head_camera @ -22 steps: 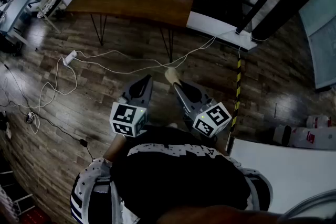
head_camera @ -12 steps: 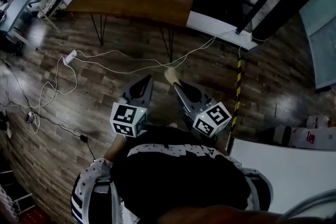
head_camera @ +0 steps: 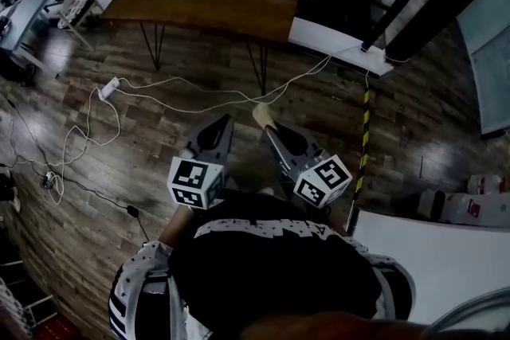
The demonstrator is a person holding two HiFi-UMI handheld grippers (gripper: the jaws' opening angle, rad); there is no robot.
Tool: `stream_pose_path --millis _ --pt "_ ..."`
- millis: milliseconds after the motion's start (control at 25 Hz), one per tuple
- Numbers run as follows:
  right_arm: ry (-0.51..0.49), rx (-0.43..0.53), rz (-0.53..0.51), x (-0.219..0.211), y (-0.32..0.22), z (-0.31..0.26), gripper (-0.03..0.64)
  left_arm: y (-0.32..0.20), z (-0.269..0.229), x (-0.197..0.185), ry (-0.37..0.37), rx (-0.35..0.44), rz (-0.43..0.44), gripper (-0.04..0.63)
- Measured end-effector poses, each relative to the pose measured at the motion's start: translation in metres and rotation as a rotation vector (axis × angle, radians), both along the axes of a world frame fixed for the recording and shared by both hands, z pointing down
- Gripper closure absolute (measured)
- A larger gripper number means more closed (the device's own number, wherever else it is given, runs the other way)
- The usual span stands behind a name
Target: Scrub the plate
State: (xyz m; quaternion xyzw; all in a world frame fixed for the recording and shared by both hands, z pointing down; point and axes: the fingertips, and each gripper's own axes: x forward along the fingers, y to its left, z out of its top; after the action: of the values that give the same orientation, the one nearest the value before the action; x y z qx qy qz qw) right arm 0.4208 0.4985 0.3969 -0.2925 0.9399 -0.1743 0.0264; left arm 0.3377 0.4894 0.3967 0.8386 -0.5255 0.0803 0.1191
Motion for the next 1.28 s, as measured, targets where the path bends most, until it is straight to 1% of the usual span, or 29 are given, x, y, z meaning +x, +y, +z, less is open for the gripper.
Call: stream_pose_path --millis 200,400,720,920,1040,1280 --pt "-0.005 0.005 0.011 -0.017 -0.011 0.0 0.568 -0.011 0.001 -0.018 -0.002 -0.002 0.007 0.581" --pt "0.008 0.009 0.024 -0.038 -0.025 -0.003 0.568 -0.028 -0.001 -0.041 0.03 -0.005 0.009 0.581" --pt "0.038 -0.006 0.038 -0.068 -0.048 -0.004 0.567 -0.051 0.0 -0.068 0.055 -0.014 0.029 0.581" --pt "0.046 -0.014 0.04 -0.098 -0.065 -0.003 0.568 -0.068 0.005 -0.1 0.065 -0.034 0.029 0.581" --pt "0.041 -0.012 0.047 -0.102 -0.073 -0.006 0.568 -0.077 0.003 -0.106 0.067 -0.019 0.021 0.581" --pt "0.064 0.006 0.051 -0.121 -0.091 -0.012 0.568 -0.095 -0.001 -0.124 0.088 0.01 0.028 0.581"
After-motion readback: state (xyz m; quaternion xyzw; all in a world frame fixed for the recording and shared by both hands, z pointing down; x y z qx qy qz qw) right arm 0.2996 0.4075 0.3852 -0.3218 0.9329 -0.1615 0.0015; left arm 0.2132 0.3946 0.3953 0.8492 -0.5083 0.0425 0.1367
